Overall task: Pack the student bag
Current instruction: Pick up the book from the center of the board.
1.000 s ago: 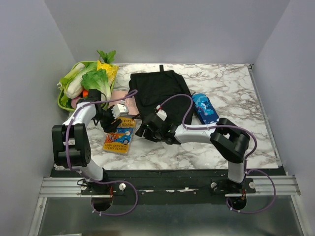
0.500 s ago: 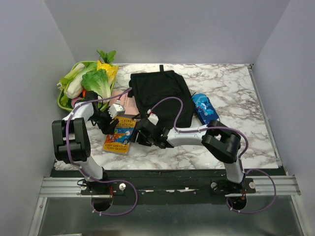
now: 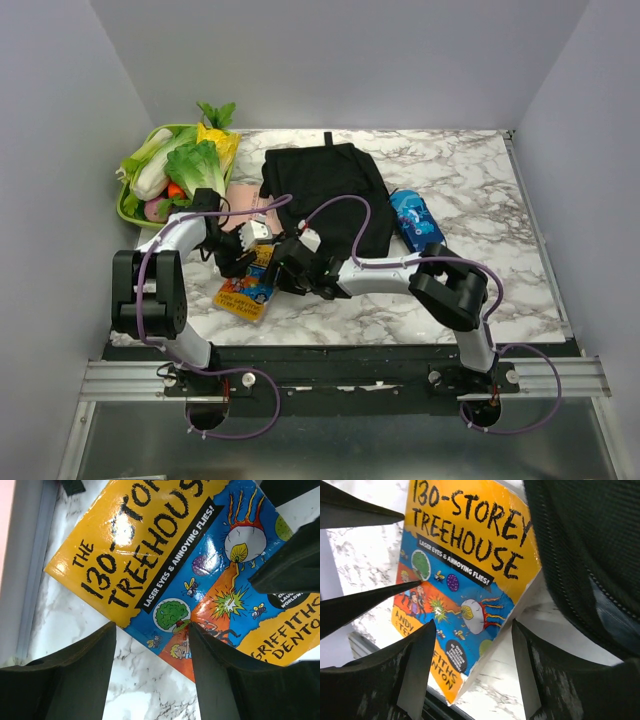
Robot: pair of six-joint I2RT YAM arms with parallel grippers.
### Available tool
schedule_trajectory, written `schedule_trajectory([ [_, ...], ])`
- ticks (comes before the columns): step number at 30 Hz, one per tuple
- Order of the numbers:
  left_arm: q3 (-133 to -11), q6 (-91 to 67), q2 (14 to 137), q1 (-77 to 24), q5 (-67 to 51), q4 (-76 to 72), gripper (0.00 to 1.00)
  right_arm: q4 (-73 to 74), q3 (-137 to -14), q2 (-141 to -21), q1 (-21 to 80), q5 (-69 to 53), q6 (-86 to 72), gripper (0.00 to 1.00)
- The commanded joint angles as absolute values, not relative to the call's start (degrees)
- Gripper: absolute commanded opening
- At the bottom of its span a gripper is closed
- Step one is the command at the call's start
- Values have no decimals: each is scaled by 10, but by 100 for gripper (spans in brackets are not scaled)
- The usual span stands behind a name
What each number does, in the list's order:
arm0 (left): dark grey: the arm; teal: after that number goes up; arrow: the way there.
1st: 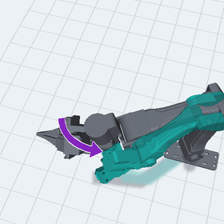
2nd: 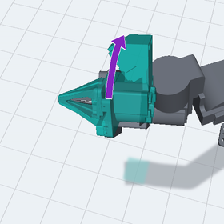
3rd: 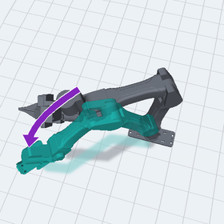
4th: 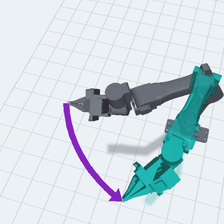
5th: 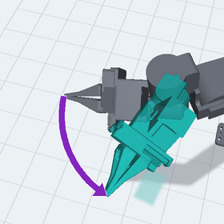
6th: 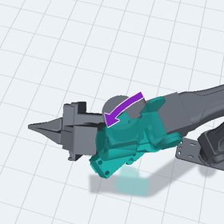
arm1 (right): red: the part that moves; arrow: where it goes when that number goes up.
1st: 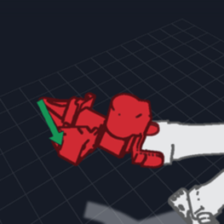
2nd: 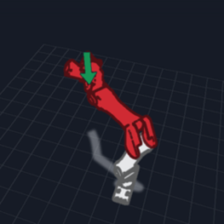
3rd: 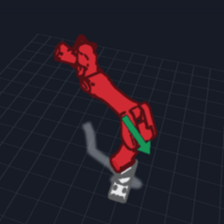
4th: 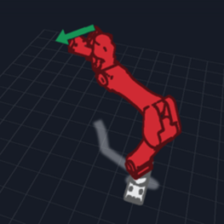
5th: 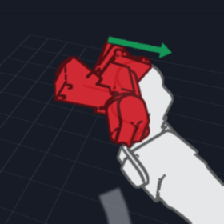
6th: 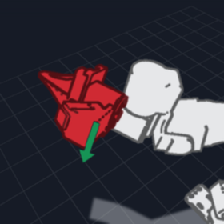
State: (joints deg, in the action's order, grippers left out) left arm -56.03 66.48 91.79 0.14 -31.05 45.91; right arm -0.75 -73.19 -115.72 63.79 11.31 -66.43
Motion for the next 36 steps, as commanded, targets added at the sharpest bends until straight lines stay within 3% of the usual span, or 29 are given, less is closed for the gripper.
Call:
schedule_trajectory([
  [1, -543, 700, 913, -21, -366, 529, 66, -4, -714, -1147, 639, 134, -677, 71],
  [14, -555, 681, 872, -2, -397, 564, 66, -19, -690, -1133, 639, 137, -702, 68],
  [19, -592, 653, 905, 56, -376, 541, 66, -20, -691, -1129, 639, 140, -704, 68],
  [36, -545, 662, 931, 14, -352, 514, 66, -18, -708, -1102, 640, 148, -689, 68],
])
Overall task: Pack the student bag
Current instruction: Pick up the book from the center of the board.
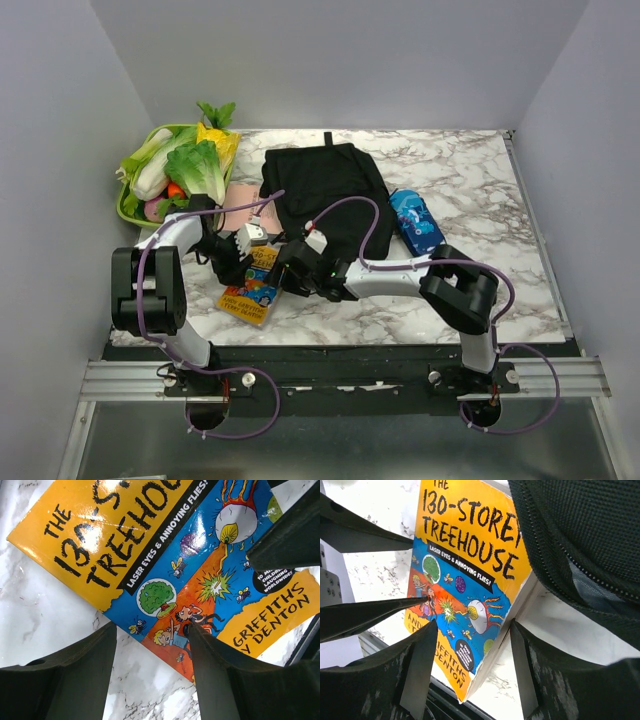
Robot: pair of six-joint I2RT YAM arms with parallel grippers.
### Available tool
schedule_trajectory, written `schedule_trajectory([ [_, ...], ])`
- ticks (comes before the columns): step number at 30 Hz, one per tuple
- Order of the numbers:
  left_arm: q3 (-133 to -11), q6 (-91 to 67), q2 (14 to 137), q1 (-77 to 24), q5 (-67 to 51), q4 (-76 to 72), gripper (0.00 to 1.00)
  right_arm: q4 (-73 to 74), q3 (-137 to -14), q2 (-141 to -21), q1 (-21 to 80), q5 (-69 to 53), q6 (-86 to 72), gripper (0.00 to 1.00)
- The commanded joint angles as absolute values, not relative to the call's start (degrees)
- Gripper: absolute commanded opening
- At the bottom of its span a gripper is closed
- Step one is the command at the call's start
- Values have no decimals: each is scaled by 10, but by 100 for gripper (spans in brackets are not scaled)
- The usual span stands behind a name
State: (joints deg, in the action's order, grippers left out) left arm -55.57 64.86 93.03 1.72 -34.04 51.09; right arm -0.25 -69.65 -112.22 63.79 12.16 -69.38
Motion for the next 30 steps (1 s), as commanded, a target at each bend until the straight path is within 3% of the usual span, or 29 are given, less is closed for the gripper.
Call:
schedule_trajectory([
  [1, -546, 663, 932, 13, -355, 515, 66, -18, -710, -1105, 639, 145, -692, 68],
  [11, -540, 674, 929, 13, -379, 526, 66, -170, -641, -1067, 644, 140, -666, 65],
  [30, -540, 667, 937, 13, -381, 509, 66, -142, -683, -1168, 650, 81, -692, 58],
])
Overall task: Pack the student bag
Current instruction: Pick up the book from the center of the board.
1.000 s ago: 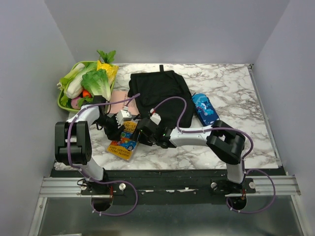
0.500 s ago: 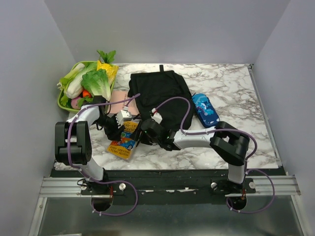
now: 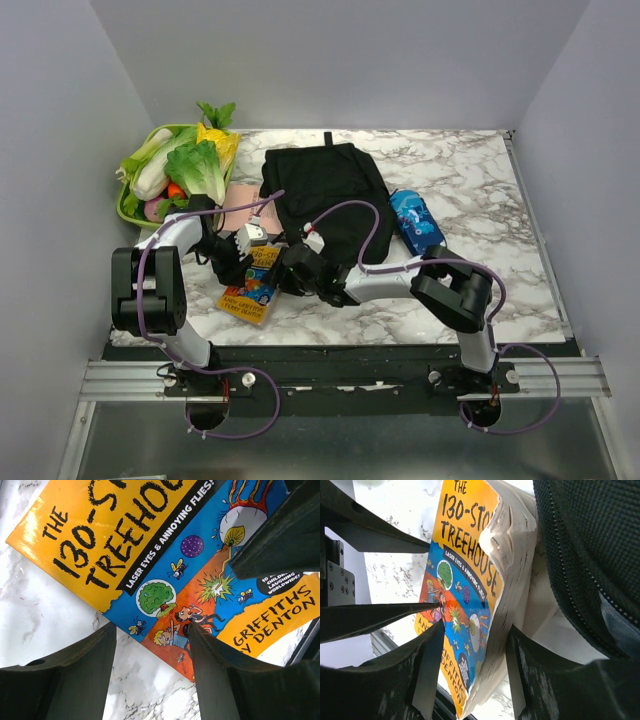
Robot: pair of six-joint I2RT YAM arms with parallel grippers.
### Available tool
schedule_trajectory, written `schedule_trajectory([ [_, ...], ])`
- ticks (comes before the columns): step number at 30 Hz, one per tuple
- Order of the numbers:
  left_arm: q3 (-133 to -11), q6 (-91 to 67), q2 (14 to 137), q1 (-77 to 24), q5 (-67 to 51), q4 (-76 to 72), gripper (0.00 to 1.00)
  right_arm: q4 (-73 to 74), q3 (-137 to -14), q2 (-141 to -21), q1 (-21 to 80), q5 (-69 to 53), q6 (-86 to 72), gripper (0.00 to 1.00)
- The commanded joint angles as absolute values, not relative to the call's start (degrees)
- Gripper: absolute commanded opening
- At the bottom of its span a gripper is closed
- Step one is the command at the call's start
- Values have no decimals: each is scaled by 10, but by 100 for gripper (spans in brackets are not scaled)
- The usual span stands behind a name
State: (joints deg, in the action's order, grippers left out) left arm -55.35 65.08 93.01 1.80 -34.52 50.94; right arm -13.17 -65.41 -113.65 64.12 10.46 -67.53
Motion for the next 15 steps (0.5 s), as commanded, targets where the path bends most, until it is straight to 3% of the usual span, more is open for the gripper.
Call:
schedule_trajectory([
  [1, -541, 668, 936, 12, -380, 510, 66, -138, -686, -1173, 650, 81, -693, 55],
  [3, -542, 669, 938, 13, -381, 512, 66, -137, -693, -1177, 650, 83, -693, 50],
  [7, -544, 669, 936, 13, -384, 518, 66, -136, -694, -1172, 649, 88, -684, 28],
  [10, -552, 662, 931, 14, -387, 525, 66, -127, -684, -1155, 649, 98, -682, 19],
  [15, -590, 660, 917, 21, -403, 569, 66, -108, -671, -1118, 650, 102, -667, 18],
])
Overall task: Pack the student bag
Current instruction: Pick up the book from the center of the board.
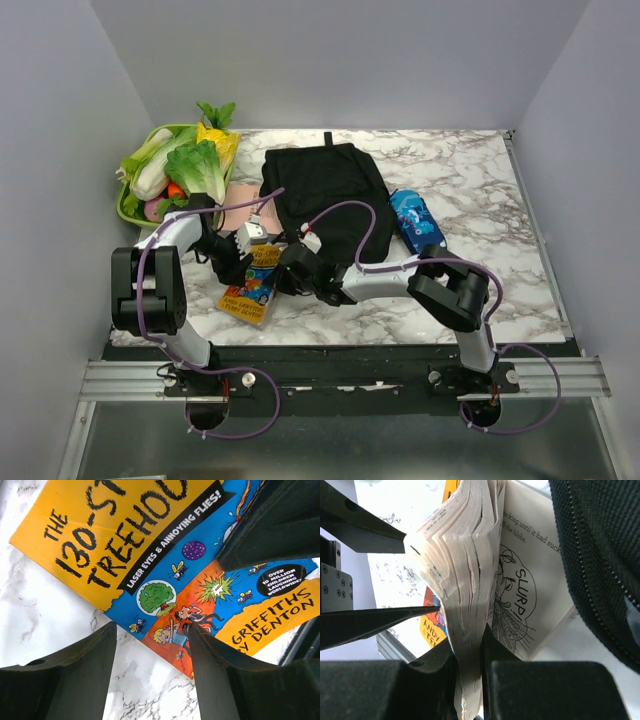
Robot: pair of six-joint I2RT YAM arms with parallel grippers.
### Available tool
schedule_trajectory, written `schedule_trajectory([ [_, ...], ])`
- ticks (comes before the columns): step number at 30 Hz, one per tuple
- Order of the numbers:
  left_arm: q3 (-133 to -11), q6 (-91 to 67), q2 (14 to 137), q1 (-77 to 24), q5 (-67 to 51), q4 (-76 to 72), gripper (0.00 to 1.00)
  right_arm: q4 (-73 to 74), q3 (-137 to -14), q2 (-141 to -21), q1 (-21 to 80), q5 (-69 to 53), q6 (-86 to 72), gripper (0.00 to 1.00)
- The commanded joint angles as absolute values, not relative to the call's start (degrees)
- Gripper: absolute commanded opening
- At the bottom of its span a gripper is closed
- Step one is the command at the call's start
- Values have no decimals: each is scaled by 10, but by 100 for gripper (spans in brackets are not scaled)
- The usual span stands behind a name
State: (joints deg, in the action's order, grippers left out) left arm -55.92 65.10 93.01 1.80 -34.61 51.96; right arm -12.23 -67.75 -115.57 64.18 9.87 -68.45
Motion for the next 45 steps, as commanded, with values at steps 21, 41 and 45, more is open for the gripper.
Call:
schedule_trajectory([
  [21, -876, 524, 817, 76, -578, 685, 93, 67, -675, -781, 664, 274, -489, 1],
  [41, -709, 330, 906, -282, -262, 215, 86, 495, -502, -417, 664, 519, -776, 1],
  [45, -703, 322, 955, -335, -208, 171, 85, 550, -508, -417, 664, 529, -813, 1],
])
